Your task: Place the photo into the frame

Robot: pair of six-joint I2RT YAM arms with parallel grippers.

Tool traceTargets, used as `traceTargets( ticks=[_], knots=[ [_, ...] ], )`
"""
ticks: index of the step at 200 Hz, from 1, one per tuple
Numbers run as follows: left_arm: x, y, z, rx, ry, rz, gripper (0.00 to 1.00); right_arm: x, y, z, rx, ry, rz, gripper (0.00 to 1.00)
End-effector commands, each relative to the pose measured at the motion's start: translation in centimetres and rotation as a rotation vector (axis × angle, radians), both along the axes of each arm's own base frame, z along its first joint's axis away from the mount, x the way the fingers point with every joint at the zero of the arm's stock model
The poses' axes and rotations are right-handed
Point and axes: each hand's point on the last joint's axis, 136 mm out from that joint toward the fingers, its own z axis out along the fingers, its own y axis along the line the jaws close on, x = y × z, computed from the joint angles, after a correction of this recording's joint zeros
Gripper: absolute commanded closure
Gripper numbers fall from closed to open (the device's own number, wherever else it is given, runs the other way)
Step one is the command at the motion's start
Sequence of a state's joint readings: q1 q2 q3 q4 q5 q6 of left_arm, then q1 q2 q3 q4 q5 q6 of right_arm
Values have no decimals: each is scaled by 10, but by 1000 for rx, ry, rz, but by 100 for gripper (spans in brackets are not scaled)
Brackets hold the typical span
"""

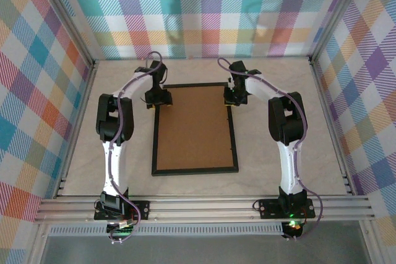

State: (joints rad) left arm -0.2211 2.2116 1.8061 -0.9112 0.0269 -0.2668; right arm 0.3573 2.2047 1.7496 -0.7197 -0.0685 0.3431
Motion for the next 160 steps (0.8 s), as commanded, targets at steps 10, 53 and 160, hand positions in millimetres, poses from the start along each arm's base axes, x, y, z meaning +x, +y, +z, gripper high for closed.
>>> traceTargets(
  ticks=[10,53,160],
  knots=[
    [-17,14,19,-41,14,1,35,-24,13,-36,0,103,28,84],
    [-22,29,24,-46,4,26,36,-25,11,-38,-9,106,26,84],
    [-12,61,21,-10,-7,78,36,-25,11,-38,-12,106,29,85]
  ],
)
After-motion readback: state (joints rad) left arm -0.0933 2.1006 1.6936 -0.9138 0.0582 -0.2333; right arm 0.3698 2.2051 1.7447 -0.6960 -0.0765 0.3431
